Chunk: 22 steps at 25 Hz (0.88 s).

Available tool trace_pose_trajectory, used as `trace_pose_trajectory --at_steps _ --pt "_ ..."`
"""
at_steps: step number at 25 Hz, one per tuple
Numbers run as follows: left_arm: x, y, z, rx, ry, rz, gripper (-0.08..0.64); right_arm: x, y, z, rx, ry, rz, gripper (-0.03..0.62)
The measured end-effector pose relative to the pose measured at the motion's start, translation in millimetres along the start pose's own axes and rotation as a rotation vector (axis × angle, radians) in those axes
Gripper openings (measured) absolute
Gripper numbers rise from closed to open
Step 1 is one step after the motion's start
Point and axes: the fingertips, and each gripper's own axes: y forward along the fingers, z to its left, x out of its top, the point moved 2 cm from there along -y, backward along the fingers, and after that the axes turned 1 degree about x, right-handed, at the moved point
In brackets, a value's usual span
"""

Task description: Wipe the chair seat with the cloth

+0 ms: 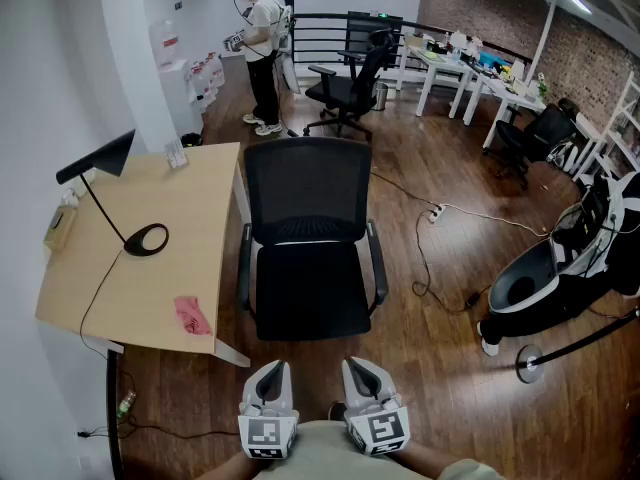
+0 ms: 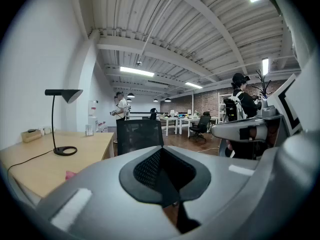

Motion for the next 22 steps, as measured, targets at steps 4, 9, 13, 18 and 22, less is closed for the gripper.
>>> trace_pose_trajectory --at_steps 4,9,13,18,22 --pt "9 18 -7 0.008 0.025 -0.024 0.005 5 8 -20 0.000 -0.008 -0.028 0.000" --pt "10 29 -21 0.042 0.047 -0.011 0.005 3 10 -39 0.037 0.014 -0.033 0.000" --pt "6 32 -32 0.084 0.065 0.022 0.005 -3 14 -46 0.097 0.035 -0.037 0.000" --pt "-4 26 -31 0.169 0.044 0.038 0.005 -10 21 -46 0.172 0.055 -0.012 0.000" --pt "-5 26 -22 0.202 0.033 0.055 0.005 -11 34 -39 0.216 0.050 0.000 0.000"
